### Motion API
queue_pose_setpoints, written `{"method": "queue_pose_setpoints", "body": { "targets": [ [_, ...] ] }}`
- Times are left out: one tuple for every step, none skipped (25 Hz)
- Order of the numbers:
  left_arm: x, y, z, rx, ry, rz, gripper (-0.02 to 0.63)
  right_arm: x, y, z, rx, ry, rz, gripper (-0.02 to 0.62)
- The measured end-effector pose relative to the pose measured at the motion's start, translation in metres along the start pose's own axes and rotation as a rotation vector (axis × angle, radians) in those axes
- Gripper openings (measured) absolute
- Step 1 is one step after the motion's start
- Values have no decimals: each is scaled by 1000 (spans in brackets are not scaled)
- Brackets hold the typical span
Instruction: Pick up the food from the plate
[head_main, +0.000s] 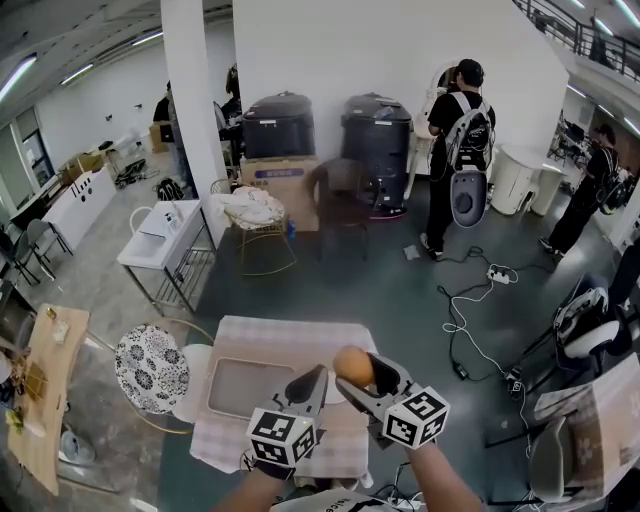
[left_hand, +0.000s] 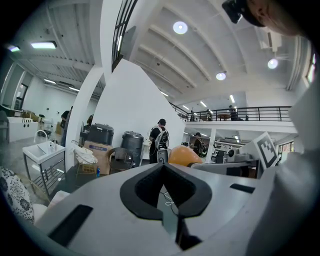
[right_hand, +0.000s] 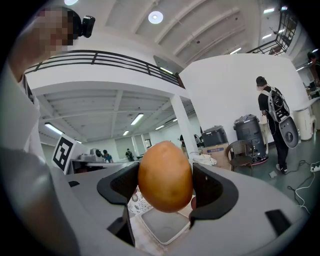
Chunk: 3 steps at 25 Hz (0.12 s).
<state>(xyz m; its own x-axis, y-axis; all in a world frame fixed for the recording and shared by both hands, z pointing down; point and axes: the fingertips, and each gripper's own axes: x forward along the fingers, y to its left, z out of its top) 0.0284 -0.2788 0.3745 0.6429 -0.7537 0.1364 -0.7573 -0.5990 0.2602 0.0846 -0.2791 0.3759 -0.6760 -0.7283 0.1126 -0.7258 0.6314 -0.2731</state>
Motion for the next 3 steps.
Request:
{"method": "queue_pose_setpoints", "body": {
  "targets": [
    [0, 0, 0, 0, 0, 0, 5, 1, 0, 0, 0, 0, -1, 307],
    [1, 1, 0, 0, -1, -1, 5, 1, -1, 0, 1, -1, -2, 307],
    [1, 1, 0, 0, -1, -1, 5, 2, -1, 0, 1, -1, -3, 307]
  ]
}}
